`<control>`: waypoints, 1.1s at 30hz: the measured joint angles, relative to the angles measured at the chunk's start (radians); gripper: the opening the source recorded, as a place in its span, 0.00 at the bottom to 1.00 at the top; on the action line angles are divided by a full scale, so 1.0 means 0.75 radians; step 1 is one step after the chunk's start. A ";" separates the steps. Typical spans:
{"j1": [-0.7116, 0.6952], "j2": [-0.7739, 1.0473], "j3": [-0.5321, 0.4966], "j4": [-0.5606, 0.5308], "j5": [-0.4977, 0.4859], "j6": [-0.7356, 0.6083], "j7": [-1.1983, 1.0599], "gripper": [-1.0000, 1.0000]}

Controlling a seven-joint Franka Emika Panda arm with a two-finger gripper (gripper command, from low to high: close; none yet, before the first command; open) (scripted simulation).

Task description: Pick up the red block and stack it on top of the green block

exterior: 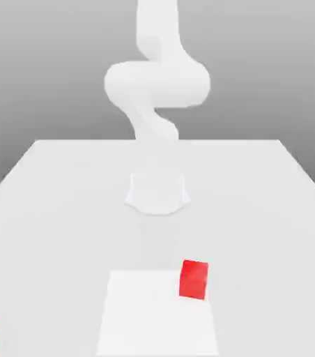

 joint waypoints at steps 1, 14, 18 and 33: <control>-0.009 0.047 0.025 -0.036 -0.007 0.032 0.032 0.50; -0.061 0.666 0.230 -0.491 -0.037 0.441 0.400 0.50; -0.030 0.894 0.261 -0.633 0.034 0.600 0.466 0.50; 0.092 1.260 0.080 -0.604 -0.219 0.902 0.668 0.00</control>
